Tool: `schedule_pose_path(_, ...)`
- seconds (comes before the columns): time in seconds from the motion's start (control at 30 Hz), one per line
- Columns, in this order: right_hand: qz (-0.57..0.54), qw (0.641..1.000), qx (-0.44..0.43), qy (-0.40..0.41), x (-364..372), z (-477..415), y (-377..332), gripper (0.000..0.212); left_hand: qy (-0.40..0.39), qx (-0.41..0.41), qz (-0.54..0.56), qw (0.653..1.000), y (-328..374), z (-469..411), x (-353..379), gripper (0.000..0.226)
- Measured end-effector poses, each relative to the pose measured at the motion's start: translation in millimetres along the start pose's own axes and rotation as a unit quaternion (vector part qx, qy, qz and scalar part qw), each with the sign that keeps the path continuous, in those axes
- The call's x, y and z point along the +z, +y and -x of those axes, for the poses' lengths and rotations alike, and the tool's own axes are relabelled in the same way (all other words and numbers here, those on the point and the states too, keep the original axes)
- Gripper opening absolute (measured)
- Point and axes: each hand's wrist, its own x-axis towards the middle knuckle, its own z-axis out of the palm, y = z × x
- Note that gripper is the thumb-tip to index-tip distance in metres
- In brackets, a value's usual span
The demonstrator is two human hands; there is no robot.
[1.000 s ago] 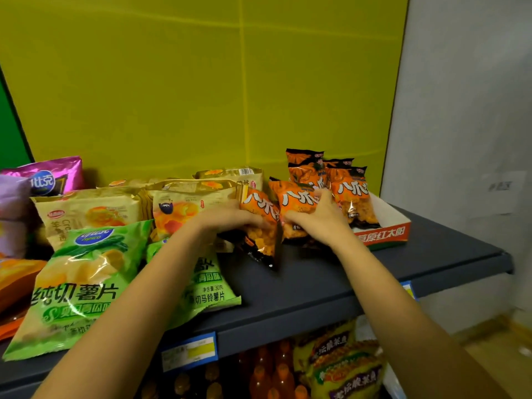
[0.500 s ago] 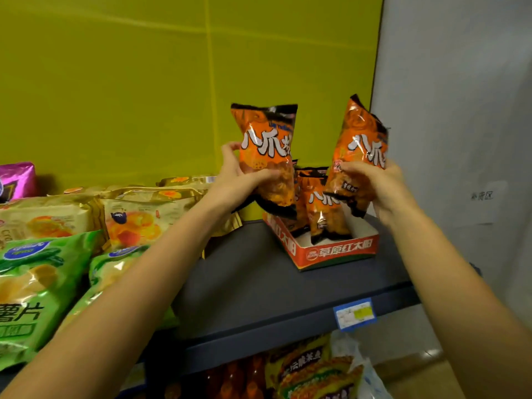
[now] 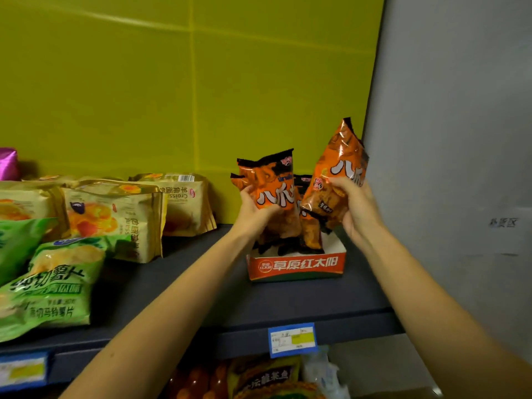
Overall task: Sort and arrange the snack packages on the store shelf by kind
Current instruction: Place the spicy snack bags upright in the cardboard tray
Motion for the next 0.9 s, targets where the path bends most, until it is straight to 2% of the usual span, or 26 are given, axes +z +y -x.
schedule_pose_path(0.1,0.069,0.997,0.033,-0.013,-1.1,-5.0,20.3,0.071,-0.014,-0.035,-0.008,0.999,-6.9,-1.3,-2.0,0.074)
schedule_pose_path(0.2,0.198,0.978,0.049,-0.031,-7.3,-2.4,32.0,0.074,-0.041,-0.055,-0.059,0.996,-5.0,-1.6,-5.9,0.073)
schedule_pose_path(0.33,0.312,0.947,-0.005,-0.075,-19.5,1.1,28.7,0.078,-0.077,-0.064,-0.137,0.985,3.2,-5.1,-15.4,0.072)
schedule_pose_path(0.43,0.392,0.915,-0.045,-0.087,-24.7,1.8,31.3,0.089,-0.101,-0.077,-0.176,0.976,7.1,-3.5,-18.4,0.066)
schedule_pose_path(0.47,0.411,0.906,-0.056,-0.085,-25.0,1.6,34.6,0.095,-0.100,-0.082,-0.184,0.974,6.5,-3.3,-17.3,0.070)
schedule_pose_path(0.57,0.447,0.887,-0.076,-0.091,-22.6,0.4,43.4,0.105,-0.050,-0.063,-0.232,0.969,1.9,-3.4,-11.8,0.080)
schedule_pose_path(0.67,0.450,0.882,-0.107,-0.084,-20.7,-2.7,46.4,0.108,0.014,-0.005,-0.234,0.972,-1.3,-1.9,-6.7,0.072)
schedule_pose_path(0.73,0.472,0.870,-0.123,-0.079,-19.5,-4.4,48.0,0.108,0.024,0.000,-0.244,0.970,-6.0,-2.7,-6.7,0.068)
schedule_pose_path(0.8,0.532,0.834,-0.125,-0.080,-17.1,-4.2,51.6,0.105,0.029,-0.012,-0.278,0.960,-12.1,-5.8,-9.9,0.071)
schedule_pose_path(0.9,0.611,0.777,-0.130,-0.083,-13.4,-0.6,55.8,0.101,0.053,-0.039,-0.327,0.943,-20.8,-11.6,-14.7,0.093)
